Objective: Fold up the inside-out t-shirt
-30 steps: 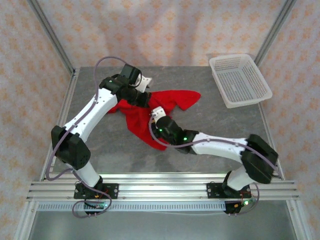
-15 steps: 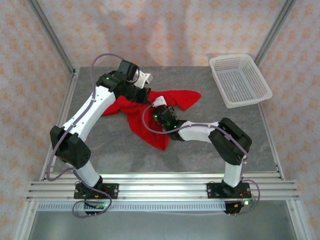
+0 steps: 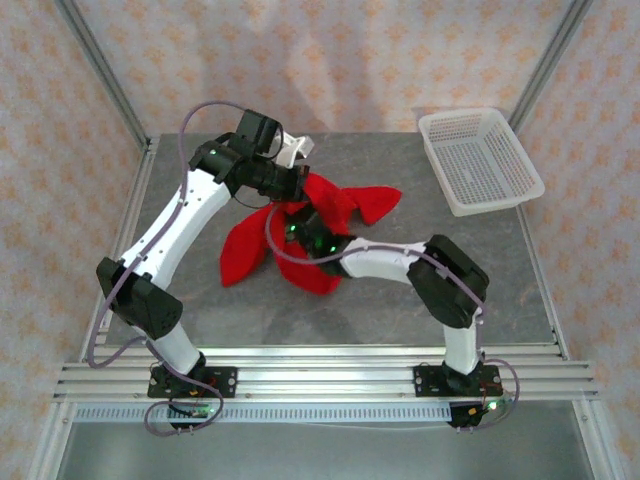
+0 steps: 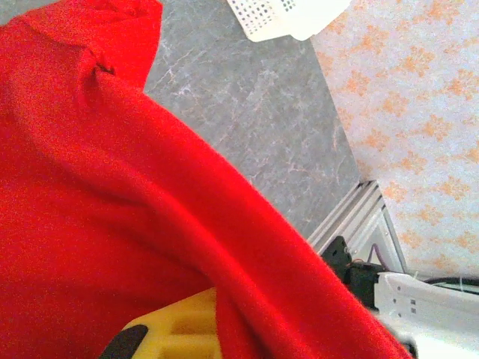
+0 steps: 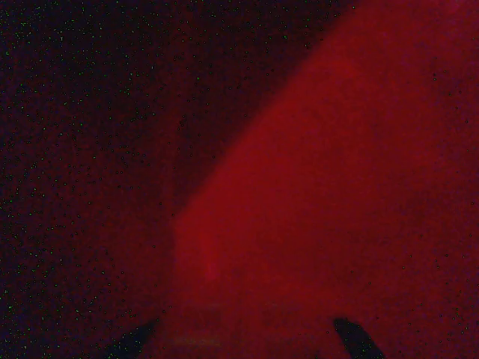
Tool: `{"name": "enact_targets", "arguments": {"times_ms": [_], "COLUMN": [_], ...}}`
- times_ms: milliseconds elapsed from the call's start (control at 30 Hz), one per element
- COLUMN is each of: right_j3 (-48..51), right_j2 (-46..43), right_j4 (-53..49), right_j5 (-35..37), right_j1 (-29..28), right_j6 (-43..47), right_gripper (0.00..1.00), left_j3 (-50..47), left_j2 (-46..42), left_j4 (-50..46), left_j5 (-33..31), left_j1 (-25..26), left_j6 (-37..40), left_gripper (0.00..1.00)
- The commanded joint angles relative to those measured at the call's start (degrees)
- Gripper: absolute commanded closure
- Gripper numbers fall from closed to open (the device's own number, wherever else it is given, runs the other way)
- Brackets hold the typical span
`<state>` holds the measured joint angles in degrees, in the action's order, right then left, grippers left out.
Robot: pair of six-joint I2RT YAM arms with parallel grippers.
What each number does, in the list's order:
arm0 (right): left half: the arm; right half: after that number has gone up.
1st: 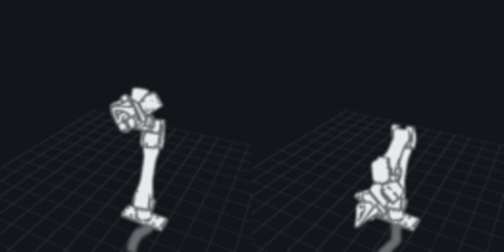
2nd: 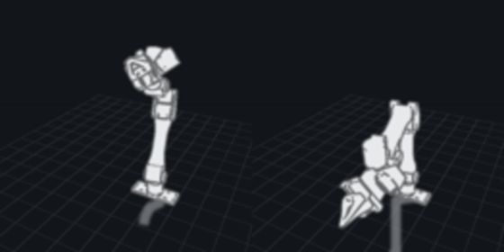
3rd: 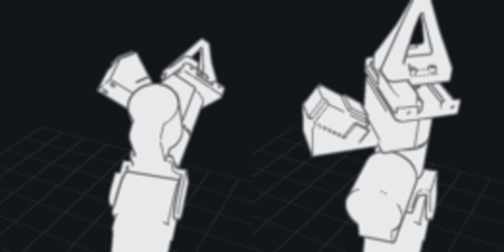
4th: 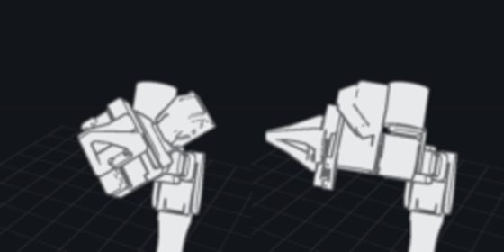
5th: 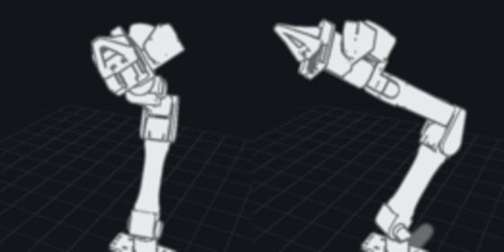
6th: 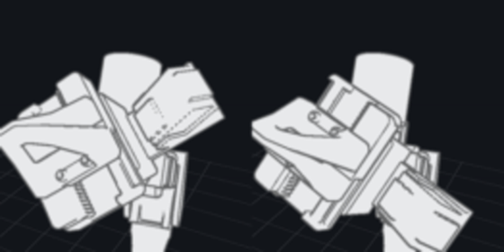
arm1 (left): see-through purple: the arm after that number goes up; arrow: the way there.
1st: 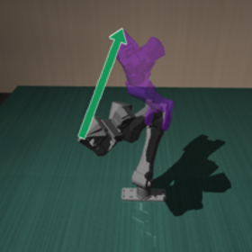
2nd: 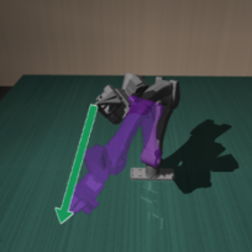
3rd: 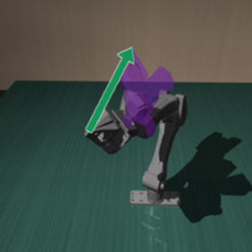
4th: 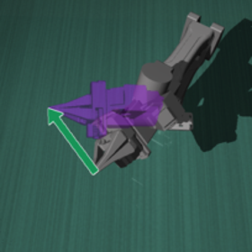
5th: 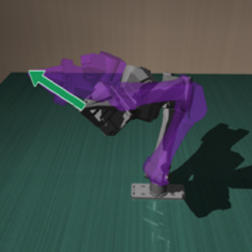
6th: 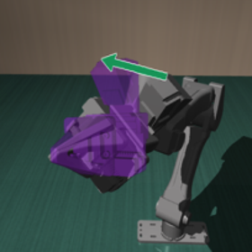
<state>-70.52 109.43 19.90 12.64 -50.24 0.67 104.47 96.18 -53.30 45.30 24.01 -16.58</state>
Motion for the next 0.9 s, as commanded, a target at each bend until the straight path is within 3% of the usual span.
{"name": "enact_targets", "arguments": {"times_ms": [0,200,333,500,633,700,867], "right_j3": [-2.37,-7.08,-3.6,3.74,5.65,3.62,-2.59], "right_j2": [-0.1,5.43,4.51,-3.51,-7.63,-6.18,1.34], "right_j4": [-2.13,-14.6,-13.0,-8.1,-5.98,-5.31,-10.94], "right_j5": [-11.27,-21.65,-25.1,-22.84,-16.38,-16.02,-15.77], "right_j1": [8.83,8.08,6.69,9.45,11.61,12.88,13.15], "right_j6": [-12.82,-11.47,-12.52,-16.55,-18.97,-20.75,-18.77], "right_gripper": [1.0,1.0,1.0,1.0,1.0,1.0,1.0], "left_j3": [-0.56,-1.04,0.11,-1.47,-4.66,-5.85,-2.49], "left_j2": [-1.15,-2.21,-2.31,-4.26,-5.97,-6.53,-6.62], "left_j4": [-1.6,2.2,0.54,1.98,6.08,8.38,8.25], "left_j5": [3.01,3.74,-0.72,-4.74,0.27,3.08,3.29], "left_j1": [0.73,1.29,1.65,1.65,1.74,2.19,3.62], "left_j6": [-0.96,-4.01,-2.61,-2.4,-3.51,-4.66,-4.23], "left_gripper": [1.0,1.0,1.0,1.0,1.0,1.0,1.0]}}
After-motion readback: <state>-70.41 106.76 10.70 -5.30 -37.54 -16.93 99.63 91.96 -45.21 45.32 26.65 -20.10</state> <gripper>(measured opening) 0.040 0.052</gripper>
